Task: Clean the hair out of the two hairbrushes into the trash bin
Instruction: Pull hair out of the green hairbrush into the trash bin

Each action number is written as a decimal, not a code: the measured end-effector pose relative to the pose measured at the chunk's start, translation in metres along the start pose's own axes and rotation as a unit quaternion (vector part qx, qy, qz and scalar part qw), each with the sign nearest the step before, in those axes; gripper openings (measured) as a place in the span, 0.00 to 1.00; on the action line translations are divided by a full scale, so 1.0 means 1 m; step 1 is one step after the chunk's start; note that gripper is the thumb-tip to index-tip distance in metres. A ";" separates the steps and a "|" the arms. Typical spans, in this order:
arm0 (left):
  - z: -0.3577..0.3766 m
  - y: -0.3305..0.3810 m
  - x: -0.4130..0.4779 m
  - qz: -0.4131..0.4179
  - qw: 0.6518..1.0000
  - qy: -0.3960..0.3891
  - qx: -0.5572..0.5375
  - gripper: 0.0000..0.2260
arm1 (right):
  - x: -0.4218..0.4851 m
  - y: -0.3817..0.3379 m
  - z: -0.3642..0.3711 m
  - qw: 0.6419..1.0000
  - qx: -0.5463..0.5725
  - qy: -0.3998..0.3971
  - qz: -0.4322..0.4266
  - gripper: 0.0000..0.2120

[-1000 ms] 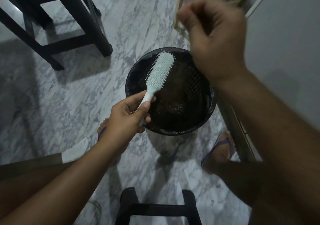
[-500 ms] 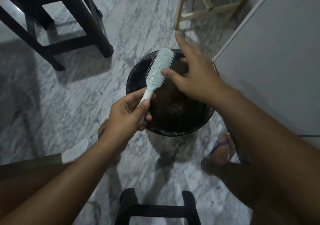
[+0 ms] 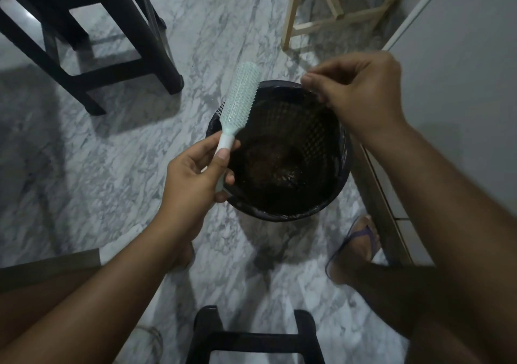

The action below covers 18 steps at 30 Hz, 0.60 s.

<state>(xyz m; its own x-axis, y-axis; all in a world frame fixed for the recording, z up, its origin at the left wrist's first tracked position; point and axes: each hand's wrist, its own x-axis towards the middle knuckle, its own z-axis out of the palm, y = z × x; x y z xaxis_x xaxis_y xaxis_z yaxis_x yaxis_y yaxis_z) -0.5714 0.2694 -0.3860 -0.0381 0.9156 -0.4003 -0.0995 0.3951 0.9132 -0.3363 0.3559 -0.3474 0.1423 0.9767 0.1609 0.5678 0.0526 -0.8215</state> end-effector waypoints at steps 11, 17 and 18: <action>0.001 0.008 0.003 0.016 0.999 -0.027 -0.032 0.13 | -0.032 0.024 0.034 0.865 -0.233 -0.432 0.104 0.30; 0.000 0.006 0.002 0.006 0.999 -0.045 -0.016 0.15 | -0.013 0.010 0.011 0.915 -0.214 -0.339 0.044 0.18; 0.000 0.005 0.002 0.005 0.999 -0.046 -0.014 0.15 | -0.013 0.009 0.009 0.928 -0.157 -0.333 0.053 0.16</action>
<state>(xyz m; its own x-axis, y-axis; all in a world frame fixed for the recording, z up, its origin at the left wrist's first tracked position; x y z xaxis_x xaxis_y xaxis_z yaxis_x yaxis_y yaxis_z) -0.5717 0.2737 -0.3820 0.0527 0.9229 -0.3814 -0.1276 0.3850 0.9140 -0.3402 0.3460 -0.3623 -0.2626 0.8908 -0.3707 0.8028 -0.0114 -0.5962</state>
